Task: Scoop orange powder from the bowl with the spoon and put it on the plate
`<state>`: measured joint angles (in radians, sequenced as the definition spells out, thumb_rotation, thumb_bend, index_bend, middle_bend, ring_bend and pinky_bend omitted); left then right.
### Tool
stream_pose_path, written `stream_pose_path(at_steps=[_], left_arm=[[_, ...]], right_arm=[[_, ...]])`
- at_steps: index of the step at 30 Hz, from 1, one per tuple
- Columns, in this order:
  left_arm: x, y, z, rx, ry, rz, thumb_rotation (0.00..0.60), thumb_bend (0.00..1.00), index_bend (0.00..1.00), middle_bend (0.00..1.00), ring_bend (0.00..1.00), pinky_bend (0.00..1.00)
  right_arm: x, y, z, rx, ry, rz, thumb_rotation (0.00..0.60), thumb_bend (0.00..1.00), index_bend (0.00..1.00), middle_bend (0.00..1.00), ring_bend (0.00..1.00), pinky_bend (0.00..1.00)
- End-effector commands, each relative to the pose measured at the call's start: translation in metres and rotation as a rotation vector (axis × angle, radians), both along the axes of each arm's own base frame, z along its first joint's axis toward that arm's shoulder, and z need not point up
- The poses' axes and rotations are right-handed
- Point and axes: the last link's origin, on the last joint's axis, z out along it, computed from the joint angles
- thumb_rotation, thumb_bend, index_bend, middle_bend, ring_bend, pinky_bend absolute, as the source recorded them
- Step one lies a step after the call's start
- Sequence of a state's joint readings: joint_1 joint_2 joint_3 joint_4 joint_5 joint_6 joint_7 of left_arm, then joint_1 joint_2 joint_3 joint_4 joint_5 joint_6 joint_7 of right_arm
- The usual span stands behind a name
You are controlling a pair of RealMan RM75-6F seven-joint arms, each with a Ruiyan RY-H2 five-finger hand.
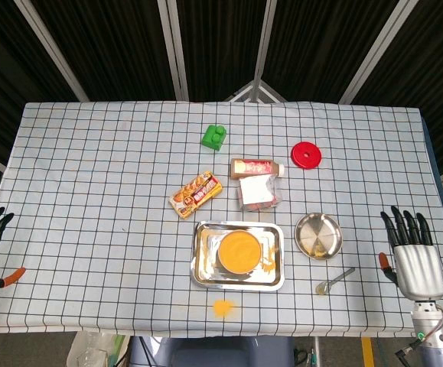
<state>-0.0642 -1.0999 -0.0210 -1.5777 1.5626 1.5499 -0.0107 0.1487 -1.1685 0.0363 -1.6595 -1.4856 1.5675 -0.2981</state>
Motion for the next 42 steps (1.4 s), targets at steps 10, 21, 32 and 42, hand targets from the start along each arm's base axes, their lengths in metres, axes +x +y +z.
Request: stream_pose_path(at_steps=[10, 21, 32, 42], left_arm=[[-0.002, -0.001, 0.002, 0.012, 0.007, 0.006, 0.6, 0.0, 0.0, 0.0, 0.0, 0.0], [0.0, -0.002, 0.002, 0.022, -0.004, -0.002, 0.6, 0.0, 0.0, 0.0, 0.0, 0.0], [-0.001, -0.002, 0.002, 0.02, -0.01, 0.0, 0.6, 0.0, 0.0, 0.0, 0.0, 0.0], [-0.001, -0.002, 0.002, 0.017, -0.012, 0.005, 0.6, 0.01, 0.0, 0.0, 0.0, 0.0]], right_arm=[[-0.007, 0.0, 0.002, 0.029, 0.0, 0.046, 0.6, 0.44, 0.02, 0.03, 0.0, 0.0], [-0.02, 0.003, -0.032, 0.255, 0.07, -0.052, 0.6, 0.44, 0.19, 0.06, 0.0, 0.0], [-0.026, 0.011, -0.061, 0.399, 0.136, -0.128, 0.6, 0.44, 0.3, 0.08, 0.0, 0.0], [-0.029, 0.02, -0.076, 0.456, 0.199, -0.138, 0.6, 0.44, 0.3, 0.08, 0.0, 0.0]])
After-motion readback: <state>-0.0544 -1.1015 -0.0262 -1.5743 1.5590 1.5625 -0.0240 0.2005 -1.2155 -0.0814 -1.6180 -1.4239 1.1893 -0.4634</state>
